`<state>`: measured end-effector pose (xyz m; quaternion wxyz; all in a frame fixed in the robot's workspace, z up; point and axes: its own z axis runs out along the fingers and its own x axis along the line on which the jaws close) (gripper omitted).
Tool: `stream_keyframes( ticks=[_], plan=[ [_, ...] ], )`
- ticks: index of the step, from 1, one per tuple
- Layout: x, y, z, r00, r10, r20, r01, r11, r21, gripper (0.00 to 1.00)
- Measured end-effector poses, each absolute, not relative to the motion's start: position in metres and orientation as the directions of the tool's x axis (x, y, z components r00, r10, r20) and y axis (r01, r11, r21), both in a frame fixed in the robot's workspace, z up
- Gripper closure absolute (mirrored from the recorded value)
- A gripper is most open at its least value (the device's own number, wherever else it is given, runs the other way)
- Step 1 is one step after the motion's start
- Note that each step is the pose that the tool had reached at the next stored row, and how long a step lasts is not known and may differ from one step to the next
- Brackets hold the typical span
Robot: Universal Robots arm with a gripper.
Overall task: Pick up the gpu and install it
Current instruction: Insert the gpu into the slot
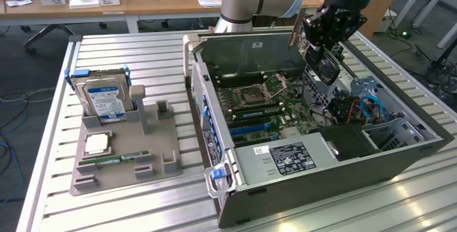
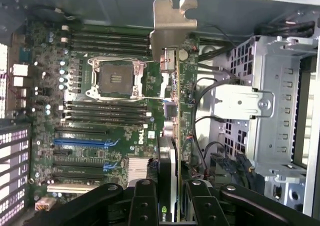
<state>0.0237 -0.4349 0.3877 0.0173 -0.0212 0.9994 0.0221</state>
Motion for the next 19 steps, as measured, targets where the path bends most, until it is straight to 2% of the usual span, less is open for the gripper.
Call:
stream_keyframes(
  ticks=[19],
  plan=[
    [0.0237,-0.435,0.3865,-0.933,-0.358,-0.035,-0.359,0.932,0.043,0.73]
  ],
)
